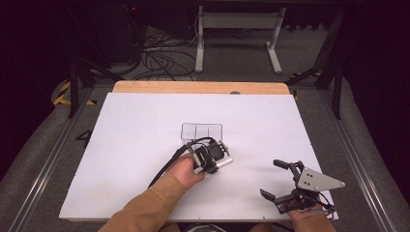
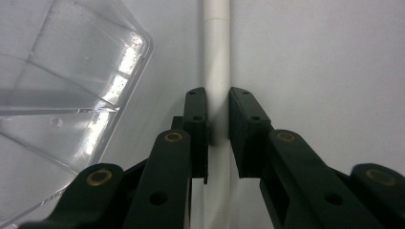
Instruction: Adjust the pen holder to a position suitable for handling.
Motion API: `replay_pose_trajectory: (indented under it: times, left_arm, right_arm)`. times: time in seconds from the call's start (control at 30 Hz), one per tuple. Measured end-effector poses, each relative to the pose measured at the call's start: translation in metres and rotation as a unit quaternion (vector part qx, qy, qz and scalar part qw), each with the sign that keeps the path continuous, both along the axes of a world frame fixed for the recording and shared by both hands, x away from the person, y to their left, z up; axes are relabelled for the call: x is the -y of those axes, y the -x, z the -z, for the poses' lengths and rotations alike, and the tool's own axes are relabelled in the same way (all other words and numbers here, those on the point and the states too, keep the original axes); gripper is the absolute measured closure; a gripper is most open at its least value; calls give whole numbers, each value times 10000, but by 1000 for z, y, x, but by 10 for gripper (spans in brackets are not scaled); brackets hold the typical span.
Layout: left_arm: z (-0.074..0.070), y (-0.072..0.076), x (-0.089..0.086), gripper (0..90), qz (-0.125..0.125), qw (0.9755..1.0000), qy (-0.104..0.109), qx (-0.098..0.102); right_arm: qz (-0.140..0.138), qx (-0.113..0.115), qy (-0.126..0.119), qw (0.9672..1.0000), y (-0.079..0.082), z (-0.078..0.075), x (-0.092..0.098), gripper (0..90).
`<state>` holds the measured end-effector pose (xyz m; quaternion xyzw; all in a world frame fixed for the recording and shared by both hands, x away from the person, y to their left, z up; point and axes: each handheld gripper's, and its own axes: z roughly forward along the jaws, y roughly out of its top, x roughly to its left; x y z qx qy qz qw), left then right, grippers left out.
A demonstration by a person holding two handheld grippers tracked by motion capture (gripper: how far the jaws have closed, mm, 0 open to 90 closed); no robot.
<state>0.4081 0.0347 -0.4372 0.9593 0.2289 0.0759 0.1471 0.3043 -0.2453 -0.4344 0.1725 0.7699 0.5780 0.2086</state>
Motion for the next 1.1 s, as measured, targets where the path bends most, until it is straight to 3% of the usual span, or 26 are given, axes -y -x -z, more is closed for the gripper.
replay_pose_trajectory:
  times: [0.6,0.8,1.1]
  left_arm:
    - [-3,2,0,787,-2,9999,-75,136]
    - [-10,6,-3,787,29,9998,57,173]
    - [-25,12,-8,787,67,9986,452,279]
  right_arm:
    - [-11,9,-4,10000,0,0,0,23]
    - [-7,13,17,10000,-1,1,0,23]
    - [-2,18,29,10000,-1,1,0,23]
